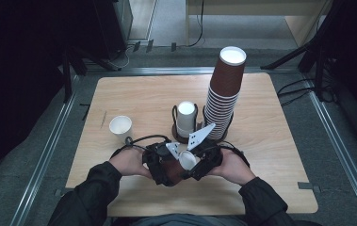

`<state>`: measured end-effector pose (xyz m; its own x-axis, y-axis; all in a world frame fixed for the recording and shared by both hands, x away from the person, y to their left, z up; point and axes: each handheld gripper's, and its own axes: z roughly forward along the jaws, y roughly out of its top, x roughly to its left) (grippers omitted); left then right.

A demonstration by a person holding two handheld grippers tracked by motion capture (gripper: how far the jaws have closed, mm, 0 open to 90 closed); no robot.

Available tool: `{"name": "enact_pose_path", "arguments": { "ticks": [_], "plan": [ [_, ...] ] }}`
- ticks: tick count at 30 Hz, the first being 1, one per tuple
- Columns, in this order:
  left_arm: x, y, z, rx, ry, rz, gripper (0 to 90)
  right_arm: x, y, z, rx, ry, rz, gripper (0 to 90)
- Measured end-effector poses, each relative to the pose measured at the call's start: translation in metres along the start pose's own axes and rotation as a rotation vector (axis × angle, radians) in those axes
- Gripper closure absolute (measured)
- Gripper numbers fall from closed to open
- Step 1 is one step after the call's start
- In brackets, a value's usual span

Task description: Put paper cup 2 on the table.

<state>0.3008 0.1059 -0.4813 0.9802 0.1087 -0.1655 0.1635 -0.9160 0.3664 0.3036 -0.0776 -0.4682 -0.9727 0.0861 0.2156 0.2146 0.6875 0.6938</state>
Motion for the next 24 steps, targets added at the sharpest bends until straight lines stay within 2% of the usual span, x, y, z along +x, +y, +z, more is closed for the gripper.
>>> {"name": "enact_pose_path", "arguments": {
  "ticks": [2,3,4,7,11,16,17,24],
  "plan": [
    [0.0,-0.001,-0.001,-0.012,0.009,0.0,10.7,0.001,0.001,-0.001,0.006,-0.007,0.001,22.8],
    [0.001,-0.001,-0.002,-0.016,0.011,-0.003,10.4,0.0,0.001,-0.001,-0.001,-0.015,-0.016,22.8],
    [0.001,-0.002,-0.004,-0.028,0.006,-0.006,10.0,0.001,0.002,-0.002,0.001,-0.012,-0.007,22.8],
    [0.005,-0.005,-0.007,-0.076,-0.017,-0.045,8.0,0.001,0.003,-0.005,-0.009,-0.019,-0.014,22.7],
    [0.006,-0.006,-0.01,-0.102,0.007,-0.045,6.0,0.0,0.002,-0.008,-0.016,-0.025,-0.007,22.8],
    [0.006,-0.009,-0.014,-0.118,0.012,-0.055,3.5,-0.001,-0.001,-0.012,-0.014,-0.044,-0.002,22.7],
    [0.006,-0.01,-0.016,-0.129,0.016,-0.046,3.4,-0.001,-0.002,-0.013,-0.017,-0.045,-0.007,22.7],
    [0.006,-0.019,-0.024,-0.181,0.036,-0.079,2.6,-0.003,-0.005,-0.018,-0.022,-0.058,0.006,22.7]
  ]
}}
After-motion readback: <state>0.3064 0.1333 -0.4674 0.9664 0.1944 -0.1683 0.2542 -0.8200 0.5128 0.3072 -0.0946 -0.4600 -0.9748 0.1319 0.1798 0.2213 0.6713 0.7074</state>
